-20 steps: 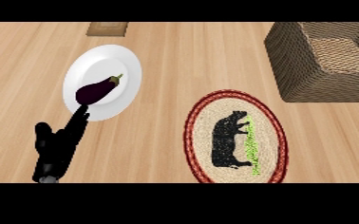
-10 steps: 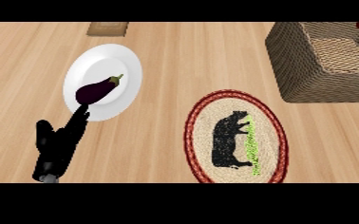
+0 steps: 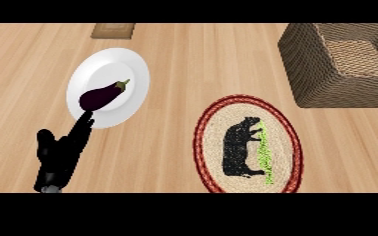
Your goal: Pick the cupcake from the placemat and place it in the basket
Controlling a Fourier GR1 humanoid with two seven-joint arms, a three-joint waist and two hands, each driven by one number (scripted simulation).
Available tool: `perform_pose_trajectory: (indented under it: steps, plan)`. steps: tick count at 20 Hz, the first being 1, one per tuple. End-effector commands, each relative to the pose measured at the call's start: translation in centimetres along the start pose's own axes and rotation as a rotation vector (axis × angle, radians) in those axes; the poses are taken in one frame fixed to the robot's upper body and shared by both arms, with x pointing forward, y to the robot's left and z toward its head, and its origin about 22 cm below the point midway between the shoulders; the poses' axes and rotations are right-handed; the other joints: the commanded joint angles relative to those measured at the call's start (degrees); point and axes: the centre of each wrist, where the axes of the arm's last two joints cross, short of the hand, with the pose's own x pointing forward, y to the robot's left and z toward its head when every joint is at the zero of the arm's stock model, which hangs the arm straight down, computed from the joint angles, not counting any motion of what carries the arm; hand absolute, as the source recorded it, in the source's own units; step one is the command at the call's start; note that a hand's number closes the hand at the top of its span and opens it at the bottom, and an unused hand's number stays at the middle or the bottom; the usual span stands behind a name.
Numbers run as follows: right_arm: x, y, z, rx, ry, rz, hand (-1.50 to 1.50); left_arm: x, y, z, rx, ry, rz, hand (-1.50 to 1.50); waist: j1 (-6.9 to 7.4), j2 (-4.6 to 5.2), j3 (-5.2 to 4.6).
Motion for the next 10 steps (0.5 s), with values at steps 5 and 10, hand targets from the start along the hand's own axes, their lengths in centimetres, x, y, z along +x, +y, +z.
perform_pose_trajectory:
  steps: [5,10]
  plan:
    - [-2.4,-4.4,-0.1,-0.106,0.118,-0.162,-1.5,-2.9,-0.2,1.0,0.013,0.164,-0.007,0.0,-0.62,0.48,-0.74]
    - [-4.1,-9.2,0.7,-0.161,0.136,-0.123,-1.5,-3.3,0.4,0.7,0.012,0.167,0.01,0.0,-1.18,0.48,-0.78]
